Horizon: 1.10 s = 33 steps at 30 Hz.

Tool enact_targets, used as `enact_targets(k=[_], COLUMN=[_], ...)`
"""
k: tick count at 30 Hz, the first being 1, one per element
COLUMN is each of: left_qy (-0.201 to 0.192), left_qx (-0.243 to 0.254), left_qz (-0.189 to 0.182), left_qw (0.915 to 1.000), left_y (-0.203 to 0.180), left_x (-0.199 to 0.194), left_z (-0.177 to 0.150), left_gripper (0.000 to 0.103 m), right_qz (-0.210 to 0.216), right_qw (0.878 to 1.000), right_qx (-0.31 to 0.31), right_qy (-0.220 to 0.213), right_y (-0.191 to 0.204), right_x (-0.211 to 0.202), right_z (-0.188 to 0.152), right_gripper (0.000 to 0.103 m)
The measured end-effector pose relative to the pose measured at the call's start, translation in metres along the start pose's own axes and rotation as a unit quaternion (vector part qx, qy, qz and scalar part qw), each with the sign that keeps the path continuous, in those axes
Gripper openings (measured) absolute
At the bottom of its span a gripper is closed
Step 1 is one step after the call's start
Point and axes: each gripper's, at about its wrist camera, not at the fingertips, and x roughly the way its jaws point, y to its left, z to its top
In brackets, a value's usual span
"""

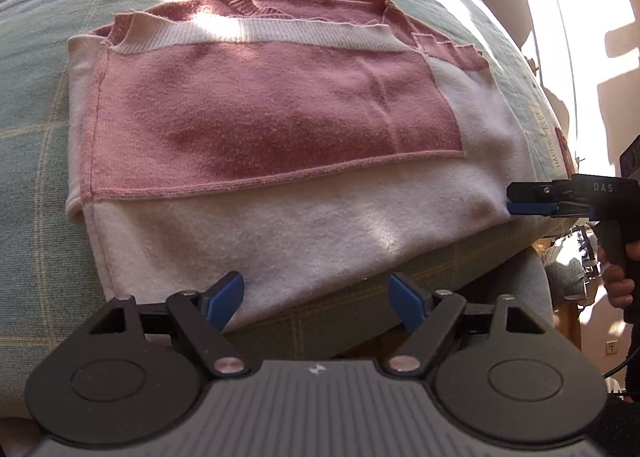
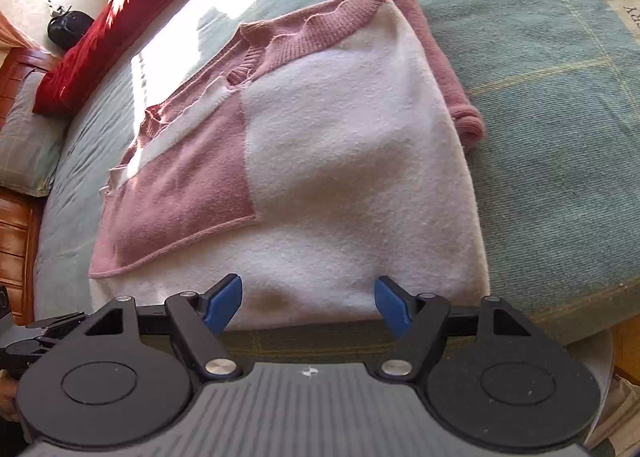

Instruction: Fold clothes

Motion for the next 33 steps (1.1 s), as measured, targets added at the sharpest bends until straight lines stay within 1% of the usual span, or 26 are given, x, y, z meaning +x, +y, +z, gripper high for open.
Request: enact_targets(k=[1,3,4,5,7,8,11,14,18,19,21,23,26,29,31,32,33], left_qy=[-0.004,-0.028,-0.041,-0.061,-0.087,-0.099,-0.12,-0.129,-0.119,-0.113,-0.121,-0.127,-0.149,-0.173,-0.186,-0.193,-0.195], left_qx=[0.002,0.01,0.014,0.016,0.008,0.003,-0.019,-0.02,-0.034,-0.039,-0.038,-0.038,-0.041,-0.019,0.001,0.012,0.015], left_qz=[0.005,0.01,0.013,0.02,0.027,0.03,0.023,0.023,0.044,0.049,0.043,0.045,0.049,0.076,0.081,0.076,0.068], left_qw=[1.0,0.9995,0.999,0.9978,0.9958,0.9946,0.9923,0.9912,0.9914,0.9916,0.991,0.9901,0.9868,0.9818,0.9793,0.9782,0.9782], left_y=[0.003,0.005,0.007,0.008,0.014,0.017,0.025,0.028,0.039,0.043,0.049,0.049,0.043,0.032,0.026,0.023,0.022], left_x=[-0.003,-0.018,-0.025,-0.034,-0.041,-0.044,-0.042,-0.03,-0.006,0.0,0.007,0.007,-0.005,-0.013,-0.016,-0.016,-0.014], left_z=[-0.002,0.0,0.002,0.008,0.023,0.03,0.049,0.058,0.058,0.057,0.051,0.049,0.051,0.058,0.067,0.074,0.082], left_gripper=[0.079,0.079,0.079,0.079,0.08,0.08,0.08,0.08,0.08,0.08,0.08,0.08,0.08,0.08,0.08,0.08,0.08], right_qz=[0.0,0.0,-0.007,-0.016,-0.031,-0.029,-0.019,-0.033,-0.085,-0.093,-0.102,-0.107,-0.108,-0.096,-0.092,-0.09,-0.091], right_qw=[1.0,1.0,0.999,0.999,0.997,0.995,0.991,0.986,0.976,0.976,0.978,0.98,0.979,0.976,0.972,0.97,0.968], right_qx=[0.002,-0.002,-0.008,-0.014,-0.027,-0.033,-0.048,-0.076,-0.129,-0.133,-0.13,-0.117,-0.113,-0.128,-0.142,-0.152,-0.159], right_qy=[-0.005,-0.022,-0.034,-0.046,-0.071,-0.085,-0.123,-0.145,-0.153,-0.147,-0.13,-0.12,-0.127,-0.145,-0.16,-0.168,-0.173], right_y=[-0.003,-0.004,-0.002,0.002,0.011,0.016,0.031,0.046,0.058,0.056,0.051,0.046,0.047,0.059,0.067,0.071,0.075], right_x=[-0.005,-0.017,-0.021,-0.024,-0.028,-0.029,-0.027,-0.019,-0.002,0.003,0.014,0.023,0.025,0.019,0.015,0.014,0.015], right_z=[-0.001,0.001,0.004,0.007,0.014,0.018,0.026,0.029,0.029,0.03,0.031,0.032,0.031,0.042,0.054,0.062,0.071], right_gripper=[0.077,0.078,0.079,0.08,0.08,0.08,0.08,0.08,0.08,0.08,0.081,0.081,0.083,0.082,0.082,0.077,0.07])
